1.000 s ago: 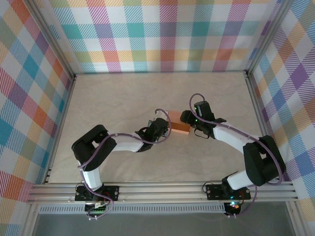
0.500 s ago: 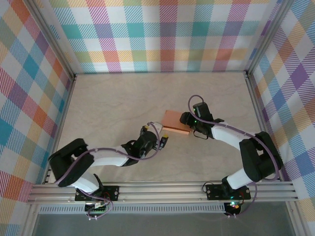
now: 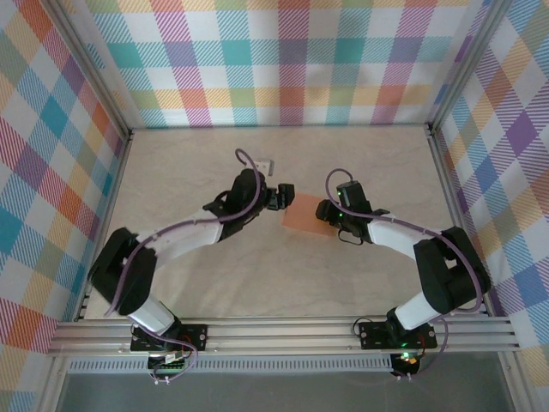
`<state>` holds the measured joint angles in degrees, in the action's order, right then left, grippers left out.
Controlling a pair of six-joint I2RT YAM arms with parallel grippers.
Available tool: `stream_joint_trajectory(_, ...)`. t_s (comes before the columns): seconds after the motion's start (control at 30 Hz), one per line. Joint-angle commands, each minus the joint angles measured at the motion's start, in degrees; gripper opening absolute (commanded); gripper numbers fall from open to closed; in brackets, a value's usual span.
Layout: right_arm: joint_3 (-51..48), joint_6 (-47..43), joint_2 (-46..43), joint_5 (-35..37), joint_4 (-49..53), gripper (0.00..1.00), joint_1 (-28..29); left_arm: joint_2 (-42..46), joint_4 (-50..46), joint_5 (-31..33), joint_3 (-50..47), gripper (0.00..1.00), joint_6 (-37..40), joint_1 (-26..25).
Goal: Fold the paper box
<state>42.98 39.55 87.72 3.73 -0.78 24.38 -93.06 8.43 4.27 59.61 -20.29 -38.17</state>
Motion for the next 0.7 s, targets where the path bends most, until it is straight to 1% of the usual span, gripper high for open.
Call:
stream_joint_trajectory(0.0, -1.1, -1.3, 2.0, -0.3, -0.7, 0.56, -0.4, -7.0, -9.4, -9.0, 4.3, 0.76, -5.5, 1.9)
stream_joint_trajectory(0.03, -1.2, -1.2, 2.4, -0.3, -0.8, 0.55, -0.5, -9.0, -10.1, -10.2, 5.8, 0.71, -5.5, 2.1)
stream_joint_trajectory(0.07, -1.3, -1.2, 2.7, -0.4, -1.0, 0.53, -0.6, -10.6, -9.8, -11.3, 6.9, 0.69, -5.5, 2.2)
stream_joint_trajectory(0.2, -1.5, -1.3, 3.3, -0.7, -1.5, 0.45, -0.6, -15.2, -8.9, -14.1, 9.0, 0.69, -6.4, 2.4)
stream_joint_trajectory(0.23, -1.5, -1.2, 3.3, -0.6, -1.4, 0.41, -0.6, -16.0, -8.7, -14.4, 9.2, 0.68, -6.7, 2.4)
stream_joint_trajectory(0.27, -1.6, -1.2, 3.3, -0.6, -1.5, 0.4, -0.7, -16.6, -8.5, -14.6, 9.1, 0.67, -6.9, 2.5)
stream_joint_trajectory(0.37, -1.6, -1.3, 2.9, -0.5, -1.2, 0.4, -0.8, -17.0, -7.8, -14.6, 8.1, 0.58, -7.4, 2.8)
stream_joint_trajectory(0.43, -1.5, -1.4, 2.4, -0.6, -1.1, 0.41, -0.9, -16.7, -6.5, -15.2, 6.8, 0.53, -8.2, 3.4)
stream_joint_trajectory(0.47, -1.4, -1.3, 2.2, -0.8, -1.1, 0.43, -1.0, -16.5, -5.9, -15.5, 6.3, 0.51, -8.4, 3.7)
stream_joint_trajectory(0.53, -1.3, -0.5, 1.7, -2.0, -1.8, 0.52, -1.4, -16.1, -4.7, -16.6, 4.8, 0.46, -9.4, 4.4)
stream_joint_trajectory(0.6, -1.8, 0.9, 1.0, -4.4, -3.5, 0.58, -2.4, -16.0, -3.0, -18.0, 3.4, 0.42, -10.6, 5.1)
stream_joint_trajectory(0.67, -3.0, 2.7, 0.5, -7.8, -6.4, 0.61, -3.8, -16.1, -1.2, -19.3, 1.9, 0.4, -11.8, 5.6)
